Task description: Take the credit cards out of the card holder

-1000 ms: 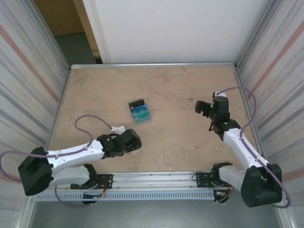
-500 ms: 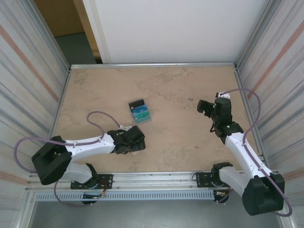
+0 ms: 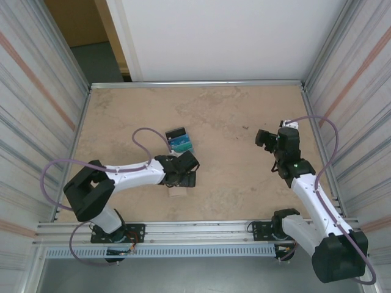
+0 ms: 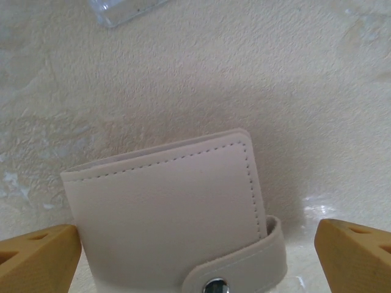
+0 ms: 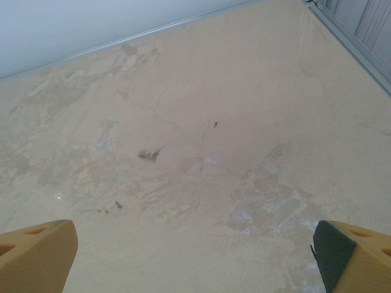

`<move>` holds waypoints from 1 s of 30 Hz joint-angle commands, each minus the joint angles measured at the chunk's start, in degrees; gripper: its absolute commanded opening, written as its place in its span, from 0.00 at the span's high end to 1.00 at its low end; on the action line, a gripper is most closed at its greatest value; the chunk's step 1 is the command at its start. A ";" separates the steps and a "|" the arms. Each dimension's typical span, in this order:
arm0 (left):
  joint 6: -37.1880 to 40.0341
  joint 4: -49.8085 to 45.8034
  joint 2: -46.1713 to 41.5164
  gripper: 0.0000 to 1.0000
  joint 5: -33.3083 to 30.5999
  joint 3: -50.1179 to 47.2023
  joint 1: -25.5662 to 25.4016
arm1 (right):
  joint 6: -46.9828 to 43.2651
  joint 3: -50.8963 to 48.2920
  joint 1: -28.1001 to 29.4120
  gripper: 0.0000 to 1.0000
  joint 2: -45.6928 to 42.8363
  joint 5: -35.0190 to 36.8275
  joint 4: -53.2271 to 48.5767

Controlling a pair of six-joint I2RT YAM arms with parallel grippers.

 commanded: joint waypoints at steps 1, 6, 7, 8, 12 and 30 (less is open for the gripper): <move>2.28 -4.25 0.85 0.01 -0.93 1.28 0.25 | 1.37 -0.61 0.41 0.01 -1.54 1.60 -1.55; 3.05 -6.16 2.68 0.01 -1.42 2.63 -1.10 | 1.58 -0.88 0.41 0.01 -1.80 1.44 -1.34; 3.14 -6.41 3.27 0.01 -1.44 2.96 -1.46 | 1.64 -0.96 0.45 0.01 -1.82 1.44 -1.38; 3.27 -6.42 3.87 0.01 -1.49 3.28 -1.63 | 1.64 -1.05 0.41 0.01 -1.83 1.42 -1.34; 3.44 -6.37 6.04 0.01 -1.06 4.62 -2.21 | 1.72 -1.35 0.47 0.01 -1.98 1.31 -1.29; 3.84 -6.36 3.35 0.21 -2.51 0.97 -2.38 | 3.95 -0.14 0.39 0.01 -1.67 -0.86 -2.70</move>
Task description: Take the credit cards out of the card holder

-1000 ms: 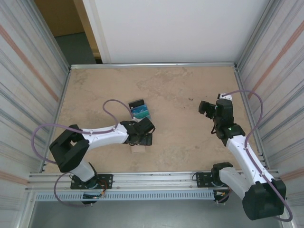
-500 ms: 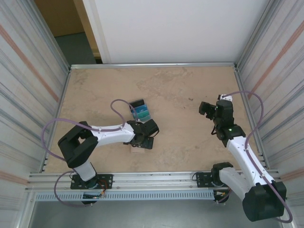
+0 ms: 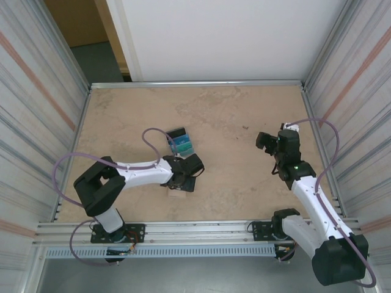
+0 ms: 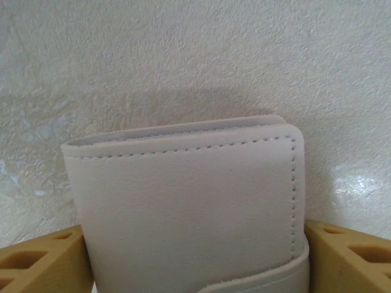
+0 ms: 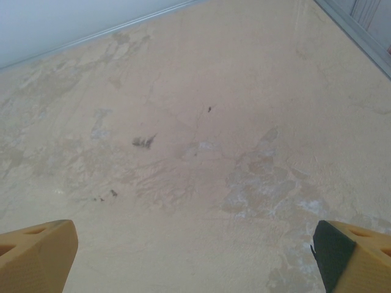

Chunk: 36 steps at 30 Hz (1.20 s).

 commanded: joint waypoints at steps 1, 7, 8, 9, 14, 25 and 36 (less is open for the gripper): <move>1.11 -1.52 -0.93 0.22 -1.99 -1.25 -0.18 | 2.37 1.22 0.34 0.01 0.00 -1.03 -1.07; 3.44 1.15 -2.73 0.27 -3.44 -0.60 -0.16 | 4.97 4.72 0.41 0.01 0.95 -5.09 -3.91; 3.99 1.62 -3.25 0.29 -3.81 -0.67 -0.26 | 5.60 5.31 0.44 0.01 1.16 -6.58 -4.71; 4.42 2.00 -3.82 0.29 -4.12 -0.63 -0.27 | 6.03 6.01 0.45 0.01 1.28 -7.93 -5.45; 6.06 3.93 -8.12 0.31 -6.31 -1.88 -0.49 | 9.87 7.62 0.41 0.01 1.95 -16.36 -9.00; 20.17 20.16 -17.78 0.34 -13.68 -7.43 -5.33 | 17.77 6.52 8.81 0.01 5.39 -35.49 -3.77; 32.17 41.61 -25.86 0.35 -11.86 -15.97 -6.66 | 18.71 10.55 20.36 0.07 14.75 -45.78 1.12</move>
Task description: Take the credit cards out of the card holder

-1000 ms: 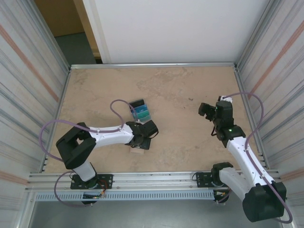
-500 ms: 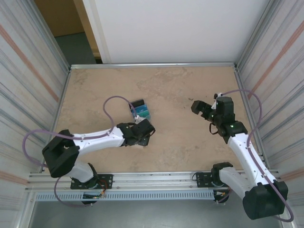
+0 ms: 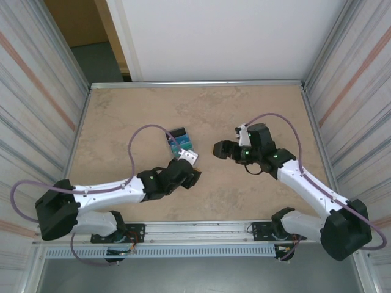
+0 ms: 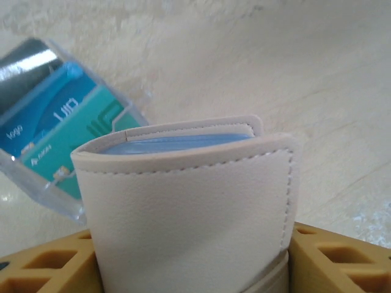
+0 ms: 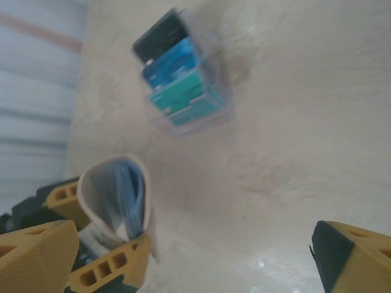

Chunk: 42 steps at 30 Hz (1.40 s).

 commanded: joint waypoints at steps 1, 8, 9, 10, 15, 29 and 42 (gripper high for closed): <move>5.78 10.66 -3.60 0.35 -0.16 -2.10 -0.30 | 1.72 1.85 1.95 0.08 1.85 -6.15 3.93; 8.77 13.40 -5.38 0.35 0.76 -2.64 -0.24 | 1.72 3.00 6.10 0.13 4.73 -9.63 9.12; 8.94 13.40 -5.40 0.35 0.94 -2.46 -0.29 | 1.65 3.18 6.59 0.13 5.08 -9.91 9.80; 8.93 13.47 -5.43 0.35 1.05 -2.40 -0.23 | 1.56 3.29 6.89 0.13 5.41 -10.27 10.32; 8.80 13.24 -4.87 0.35 1.24 -1.59 -0.18 | 0.28 4.83 8.51 0.14 6.70 -11.45 11.23; 7.75 14.67 -4.70 0.33 4.65 -0.57 -0.21 | -0.39 5.32 9.99 0.37 9.12 -10.56 12.13; 6.23 15.21 -5.97 0.03 7.29 -0.62 0.84 | -0.66 5.04 8.86 1.00 6.33 -5.29 11.03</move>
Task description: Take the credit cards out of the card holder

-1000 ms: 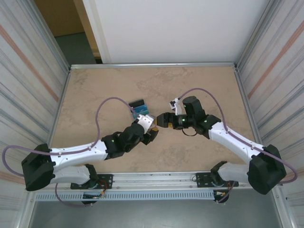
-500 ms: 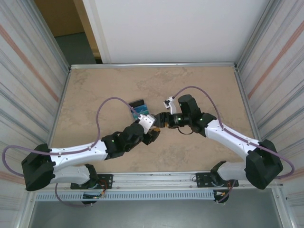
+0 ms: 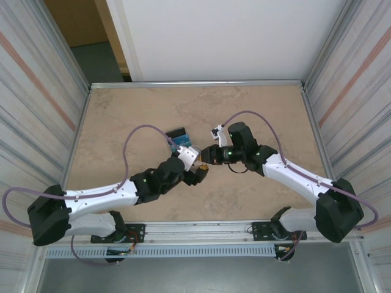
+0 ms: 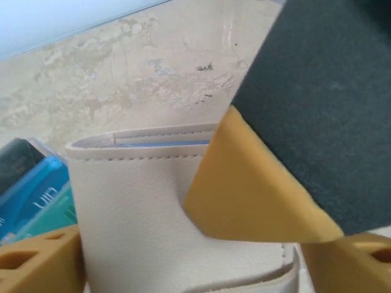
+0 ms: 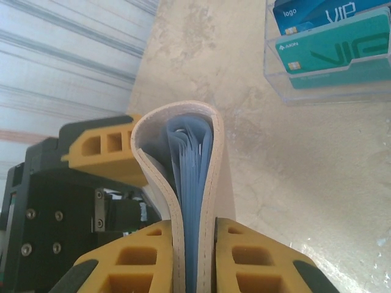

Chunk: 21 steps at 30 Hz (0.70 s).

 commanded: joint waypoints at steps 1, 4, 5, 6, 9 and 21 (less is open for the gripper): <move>-0.36 2.40 -2.63 0.01 2.56 1.65 0.21 | -0.78 1.43 -0.90 1.00 -2.45 1.14 1.38; 0.91 2.57 -5.36 0.01 4.77 1.05 0.31 | -0.94 1.34 -2.31 1.00 -3.37 1.72 1.16; 1.15 2.47 -6.30 0.01 5.21 0.71 0.30 | -1.03 1.20 -2.80 1.00 -3.68 1.87 0.96; 1.41 2.48 -7.57 0.01 5.70 0.29 0.38 | -1.18 1.17 -3.40 1.00 -4.03 1.96 0.82; 1.78 2.42 -11.92 0.01 6.64 -1.27 0.64 | -2.02 1.35 -5.07 1.00 -4.94 2.27 -0.52; -10.77 -4.56 -28.22 0.01 19.79 -9.01 18.59 | -9.15 6.74 -8.89 1.00 -6.68 -0.82 -11.21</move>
